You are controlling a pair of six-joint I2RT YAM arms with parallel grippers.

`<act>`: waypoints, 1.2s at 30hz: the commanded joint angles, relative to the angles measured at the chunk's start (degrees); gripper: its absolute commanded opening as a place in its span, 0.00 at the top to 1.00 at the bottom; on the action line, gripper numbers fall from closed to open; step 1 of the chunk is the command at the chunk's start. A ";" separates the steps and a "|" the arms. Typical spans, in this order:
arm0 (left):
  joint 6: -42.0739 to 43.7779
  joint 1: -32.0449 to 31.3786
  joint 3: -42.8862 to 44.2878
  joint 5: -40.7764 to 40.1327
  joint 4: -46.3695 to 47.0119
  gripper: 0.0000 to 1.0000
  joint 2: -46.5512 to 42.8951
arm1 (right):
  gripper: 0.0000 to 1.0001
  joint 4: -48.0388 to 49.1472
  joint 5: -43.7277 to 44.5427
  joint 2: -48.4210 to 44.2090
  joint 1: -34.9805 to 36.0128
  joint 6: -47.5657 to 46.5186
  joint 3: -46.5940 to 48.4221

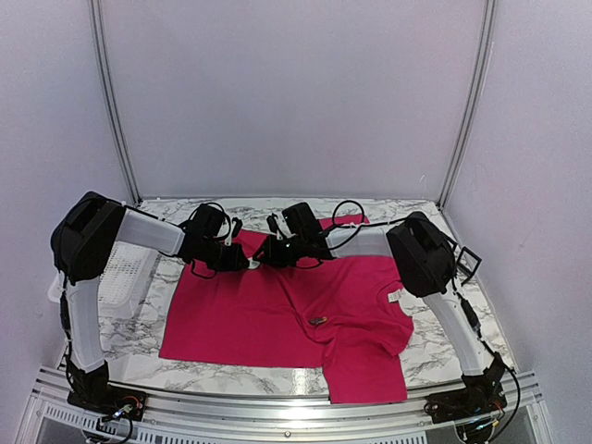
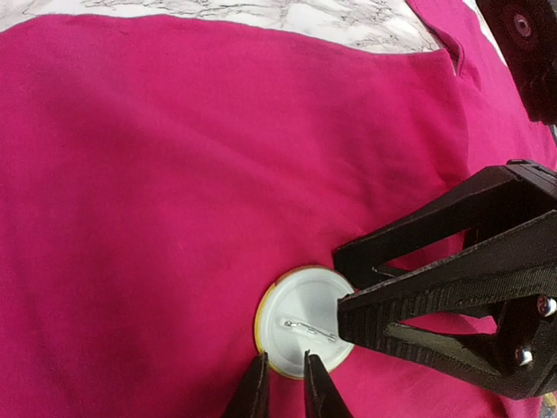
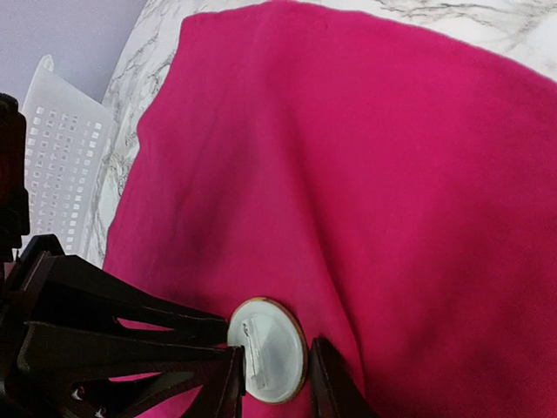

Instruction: Pin the brooch onto the clothing

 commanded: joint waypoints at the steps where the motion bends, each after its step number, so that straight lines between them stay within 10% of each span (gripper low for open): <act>1: 0.79 0.28 0.26 -1.57 -2.84 0.85 3.25 | 0.74 2.83 -5.67 3.30 -0.83 3.77 0.81; 20: 2.18 0.28 -0.79 -1.54 -2.30 0.86 0.54 | 1.00 11.90 -8.91 -2.16 -1.10 6.10 -4.53; 36: 13.07 0.28 -4.69 1.39 -0.94 0.51 -27.01 | 1.00 3.81 -12.53 -23.50 -1.46 -17.71 -13.12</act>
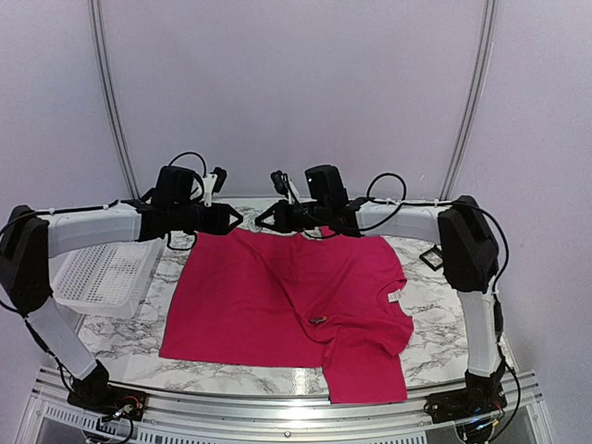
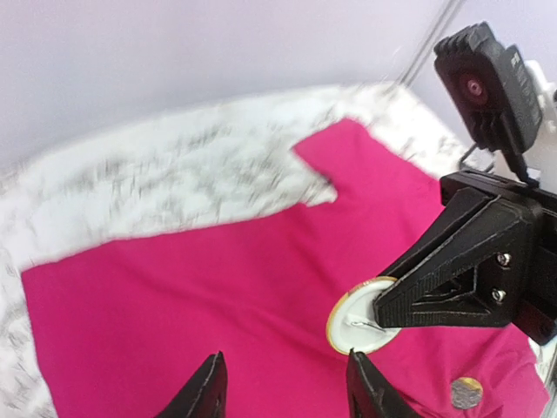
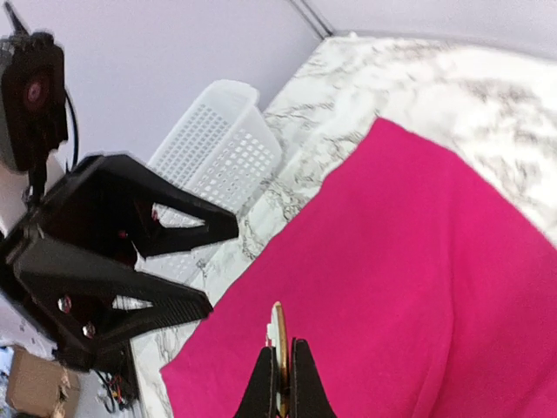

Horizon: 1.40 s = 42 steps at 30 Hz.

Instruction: Pin the brooch onto the clothing

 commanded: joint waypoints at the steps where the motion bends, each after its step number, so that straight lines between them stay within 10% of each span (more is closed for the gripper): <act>1: 6.42 0.06 -1.15 5.45 0.29 0.50 -6.66 | 1.00 -4.35 -3.94 -7.51 -0.31 -14.19 -3.65; 7: 20.04 -2.67 -1.92 19.58 -2.86 0.43 -16.24 | 1.00 -33.71 -6.70 -20.28 2.29 -50.88 -3.52; 14: 34.61 -12.74 -4.25 23.90 -9.13 0.33 -21.81 | 1.00 -57.07 0.43 -27.31 4.76 -63.79 1.00; 42: 27.73 -21.63 0.02 21.82 -0.56 0.72 -18.69 | 1.00 -46.59 3.67 -39.11 12.47 -65.85 -5.67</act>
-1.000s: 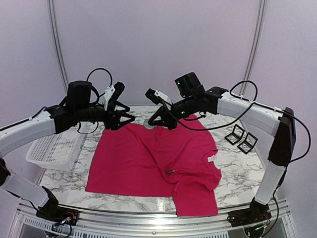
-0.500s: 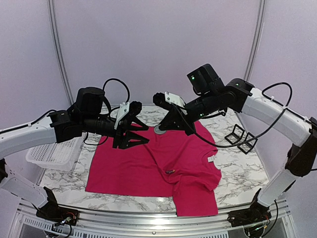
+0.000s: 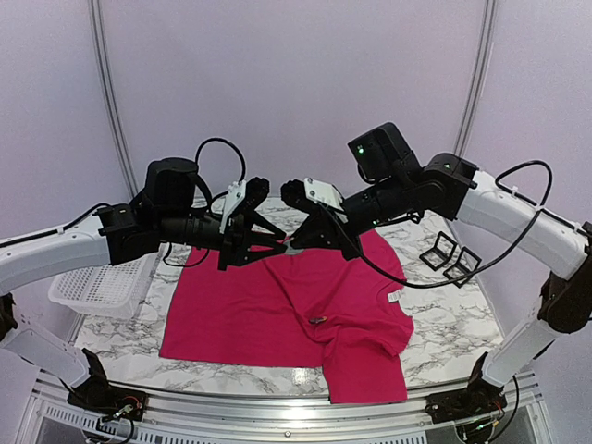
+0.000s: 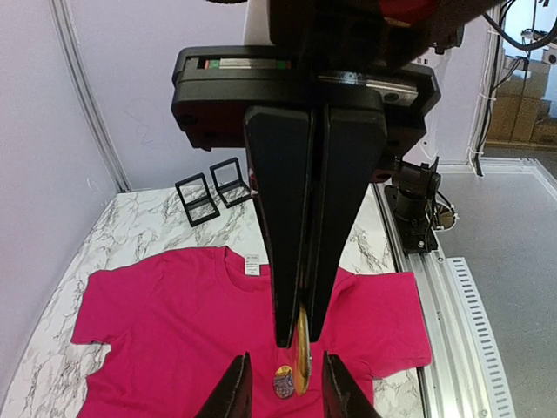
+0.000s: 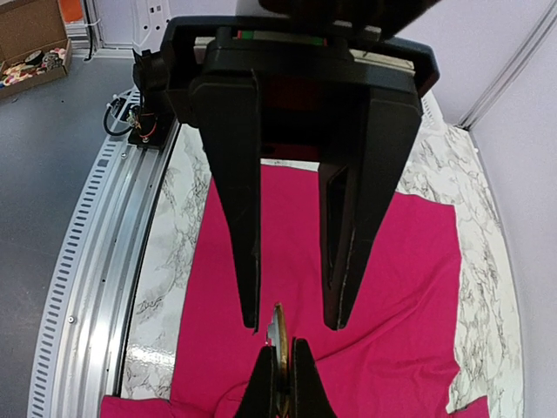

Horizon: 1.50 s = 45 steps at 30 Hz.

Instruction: Pin the brooch onto the clothing

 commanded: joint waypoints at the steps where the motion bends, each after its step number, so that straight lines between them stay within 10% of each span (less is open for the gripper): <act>1: -1.50 -0.38 0.31 0.80 2.54 0.73 -0.72 | 1.00 1.75 0.76 -1.55 0.45 -0.23 -0.55; 6: -1.87 -0.46 0.54 -1.07 2.38 0.90 -0.38 | 1.00 2.32 0.56 -1.59 0.55 -0.01 -0.93; 28: -2.01 -0.63 1.24 -4.99 -0.79 1.00 1.02 | 1.00 5.00 0.73 -2.65 0.56 0.50 -2.09; 33: -4.88 -0.63 -2.66 -8.46 8.87 1.00 -2.45 | 0.50 10.66 5.77 -5.80 -0.76 2.41 -6.55; 39: -10.89 -0.64 -4.68 -11.89 20.81 1.00 -4.33 | 0.29 56.54 -9.84 -17.77 -11.19 26.26 -29.25; 42: -15.51 -0.71 -5.22 -12.75 30.84 1.00 -4.34 | 0.24 98.53 -3.96 -19.49 -10.59 49.79 -47.14; 45: -20.92 -1.39 -4.49 -14.31 37.36 1.00 -3.83 | 0.28 116.75 1.83 -13.92 -8.87 67.10 -51.27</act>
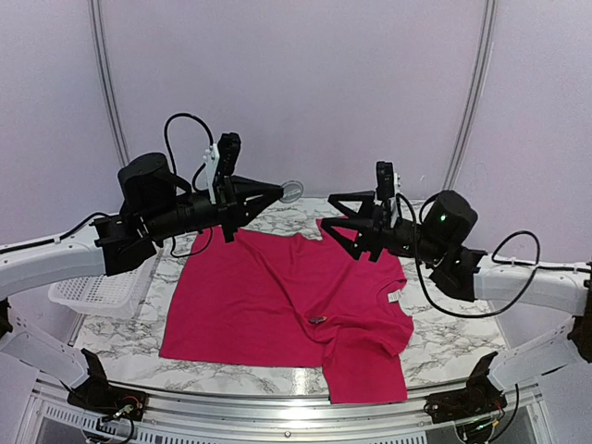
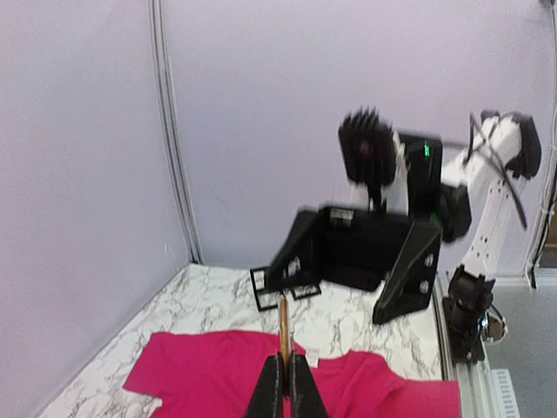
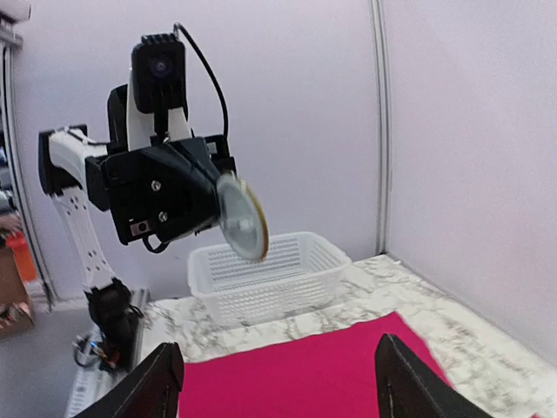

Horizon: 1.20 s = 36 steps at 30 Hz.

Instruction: Pin the brooch onto the clothing

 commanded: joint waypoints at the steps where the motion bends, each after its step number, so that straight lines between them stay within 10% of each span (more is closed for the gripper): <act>1: -9.96 -0.88 0.98 -3.46 16.22 1.00 -1.00 | 0.30 45.09 4.20 7.64 3.14 31.38 -3.70; 20: -21.94 -1.97 1.52 6.90 26.85 1.00 0.12 | 0.51 34.75 3.94 15.57 9.36 27.14 11.95; 27: -21.76 -2.17 1.31 7.30 26.85 1.00 0.52 | 0.86 34.61 2.53 16.41 9.62 26.98 13.13; 36: -21.79 -2.20 1.62 7.78 26.85 1.00 1.63 | 1.00 34.11 1.27 16.42 9.74 26.34 13.49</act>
